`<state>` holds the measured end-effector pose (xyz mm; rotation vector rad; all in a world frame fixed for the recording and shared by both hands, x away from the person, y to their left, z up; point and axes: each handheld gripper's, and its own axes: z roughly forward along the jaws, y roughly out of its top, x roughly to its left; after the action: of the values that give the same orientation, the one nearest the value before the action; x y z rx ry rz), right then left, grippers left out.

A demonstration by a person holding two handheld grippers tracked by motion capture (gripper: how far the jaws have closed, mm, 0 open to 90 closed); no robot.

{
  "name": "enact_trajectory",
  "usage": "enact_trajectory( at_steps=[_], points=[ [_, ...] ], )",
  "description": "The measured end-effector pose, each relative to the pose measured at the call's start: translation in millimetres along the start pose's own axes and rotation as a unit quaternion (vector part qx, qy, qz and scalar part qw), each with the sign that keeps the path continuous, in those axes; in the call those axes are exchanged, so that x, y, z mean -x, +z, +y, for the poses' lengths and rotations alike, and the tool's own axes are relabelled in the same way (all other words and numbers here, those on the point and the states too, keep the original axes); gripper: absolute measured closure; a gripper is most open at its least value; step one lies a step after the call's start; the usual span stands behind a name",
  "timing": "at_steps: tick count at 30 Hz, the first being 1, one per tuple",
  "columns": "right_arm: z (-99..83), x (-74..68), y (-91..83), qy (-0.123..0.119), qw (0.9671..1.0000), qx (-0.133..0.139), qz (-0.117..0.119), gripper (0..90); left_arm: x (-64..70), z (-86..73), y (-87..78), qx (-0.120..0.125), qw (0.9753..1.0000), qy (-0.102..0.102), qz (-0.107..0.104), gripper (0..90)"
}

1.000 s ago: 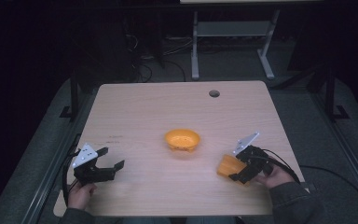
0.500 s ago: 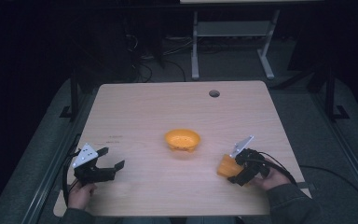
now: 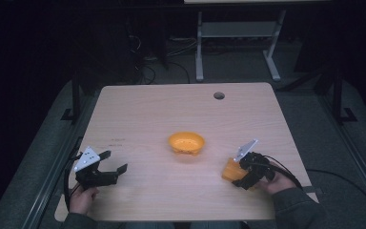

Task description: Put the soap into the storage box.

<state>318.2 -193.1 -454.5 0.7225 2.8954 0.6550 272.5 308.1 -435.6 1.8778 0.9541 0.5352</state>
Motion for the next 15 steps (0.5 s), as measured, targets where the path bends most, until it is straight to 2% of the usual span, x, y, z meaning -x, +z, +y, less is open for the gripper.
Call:
enact_trajectory(
  at_steps=[11, 15],
  points=[
    [0.6, -0.7, -0.9, -0.014, 0.9999, -0.001, -0.007, 20.6, -0.4, 0.0, -0.4, 0.001, 1.0000, -0.003, 0.000, 14.1],
    [0.8, -0.9, -2.9, -0.015, 0.9998, 0.007, -0.007, 20.6, -0.8, 0.0, -0.7, 0.002, 1.0000, -0.002, 0.001, 14.1]
  ],
)
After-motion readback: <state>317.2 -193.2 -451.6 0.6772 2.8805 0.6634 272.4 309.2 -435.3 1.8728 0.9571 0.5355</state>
